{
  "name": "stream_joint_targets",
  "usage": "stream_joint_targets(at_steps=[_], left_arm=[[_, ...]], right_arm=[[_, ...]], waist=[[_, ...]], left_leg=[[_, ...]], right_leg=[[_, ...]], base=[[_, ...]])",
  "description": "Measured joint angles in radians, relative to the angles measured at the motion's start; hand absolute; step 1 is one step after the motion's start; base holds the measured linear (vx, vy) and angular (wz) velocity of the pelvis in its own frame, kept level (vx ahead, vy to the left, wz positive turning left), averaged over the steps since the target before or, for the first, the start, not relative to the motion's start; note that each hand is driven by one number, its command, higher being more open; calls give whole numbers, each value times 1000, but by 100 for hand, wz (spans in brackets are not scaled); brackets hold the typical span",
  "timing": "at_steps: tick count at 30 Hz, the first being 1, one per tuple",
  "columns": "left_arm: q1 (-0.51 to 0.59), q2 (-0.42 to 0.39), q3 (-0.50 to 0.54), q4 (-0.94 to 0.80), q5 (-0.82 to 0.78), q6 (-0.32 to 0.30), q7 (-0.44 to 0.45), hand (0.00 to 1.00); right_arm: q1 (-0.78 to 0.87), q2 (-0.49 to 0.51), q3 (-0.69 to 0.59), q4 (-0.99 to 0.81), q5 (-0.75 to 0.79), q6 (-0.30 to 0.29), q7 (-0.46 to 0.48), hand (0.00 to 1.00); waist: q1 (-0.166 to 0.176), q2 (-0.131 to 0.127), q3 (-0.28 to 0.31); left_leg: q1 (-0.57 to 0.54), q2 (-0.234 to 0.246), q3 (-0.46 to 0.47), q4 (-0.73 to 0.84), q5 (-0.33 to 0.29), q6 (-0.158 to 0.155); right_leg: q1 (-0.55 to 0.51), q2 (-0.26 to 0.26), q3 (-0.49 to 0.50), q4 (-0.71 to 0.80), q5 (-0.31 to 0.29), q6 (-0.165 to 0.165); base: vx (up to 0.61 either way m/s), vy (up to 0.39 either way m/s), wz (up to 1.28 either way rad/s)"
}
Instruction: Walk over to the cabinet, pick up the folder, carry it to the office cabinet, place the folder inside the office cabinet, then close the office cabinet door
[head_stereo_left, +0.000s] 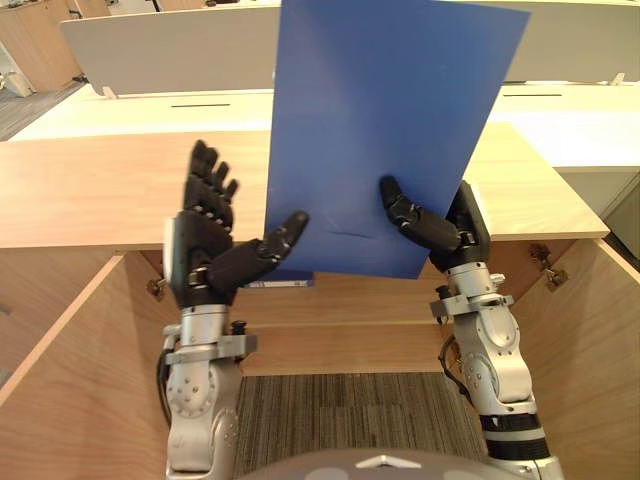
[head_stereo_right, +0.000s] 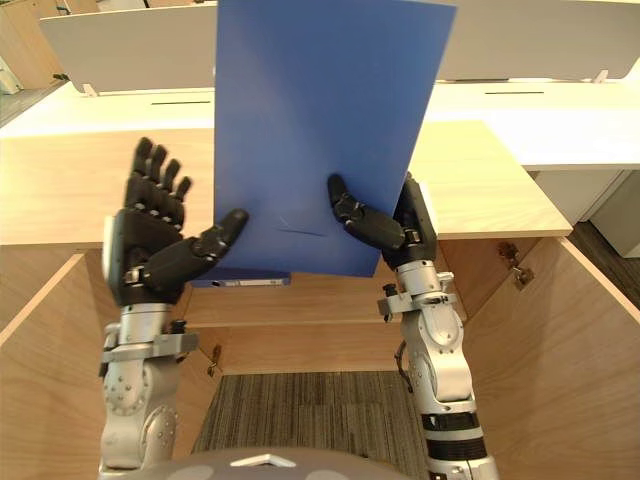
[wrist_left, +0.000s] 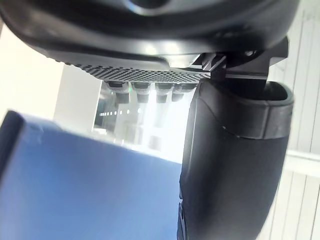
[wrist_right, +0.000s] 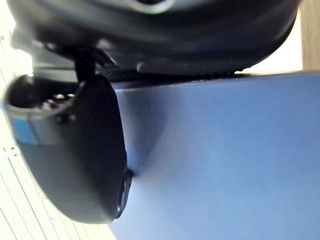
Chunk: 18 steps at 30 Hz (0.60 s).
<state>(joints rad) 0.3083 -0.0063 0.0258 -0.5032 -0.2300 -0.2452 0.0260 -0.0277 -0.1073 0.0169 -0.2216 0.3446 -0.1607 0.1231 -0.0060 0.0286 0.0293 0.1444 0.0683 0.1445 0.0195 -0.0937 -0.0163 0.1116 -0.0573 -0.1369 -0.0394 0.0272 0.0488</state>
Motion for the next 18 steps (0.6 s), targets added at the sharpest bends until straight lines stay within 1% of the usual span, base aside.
stream_joint_targets(at_steps=[4, 6, 10, 12, 15, 18], left_arm=[[36, -26, 63, -1, 0, -8, 29, 100], [57, -54, 100, -1, 4, -9, 54, 100], [114, -74, 161, 1, 10, -9, 99, 100], [133, -80, 189, 9, 12, -9, 107, 100], [154, -88, 200, 42, 47, -9, 121, 100], [174, -97, 217, 112, 89, -8, 137, 100]], right_arm=[[2, 17, -19, -31, -2, 0, -14, 0], [3, 34, -33, -52, -2, 0, -15, 0], [28, 40, -42, -100, -3, -6, -19, 0], [48, 44, -45, -109, -4, -10, -19, 0], [68, 56, -61, -109, -26, -11, -19, 0], [83, 61, -74, -109, -33, -11, -20, 0]], waist=[[0, 0, 0], [2, 0, 0], [2, -2, 1], [2, -4, 3], [6, -8, 2], [11, -11, 3]], left_leg=[[-6, -1, -14, -1, 3, 0], [-7, -1, -21, -5, 8, -1], [-5, 1, -29, -19, 17, -5], [-3, 1, -41, -19, 17, -5], [-2, 1, -52, -25, 19, -8], [-2, 1, -60, -32, 23, -8]], right_leg=[[0, -1, -13, 0, -2, 0], [0, -2, -21, 0, -3, -1], [1, -2, -29, 0, -7, -2], [8, -3, -39, 0, -12, -2], [10, -5, -51, 7, -22, -1], [10, -5, -60, 9, -27, -1]], base=[[-21, -2, 10], [-25, -5, 10], [-21, -1, 7], [-15, -5, 14], [-16, -6, 14], [3, -1, 8]])
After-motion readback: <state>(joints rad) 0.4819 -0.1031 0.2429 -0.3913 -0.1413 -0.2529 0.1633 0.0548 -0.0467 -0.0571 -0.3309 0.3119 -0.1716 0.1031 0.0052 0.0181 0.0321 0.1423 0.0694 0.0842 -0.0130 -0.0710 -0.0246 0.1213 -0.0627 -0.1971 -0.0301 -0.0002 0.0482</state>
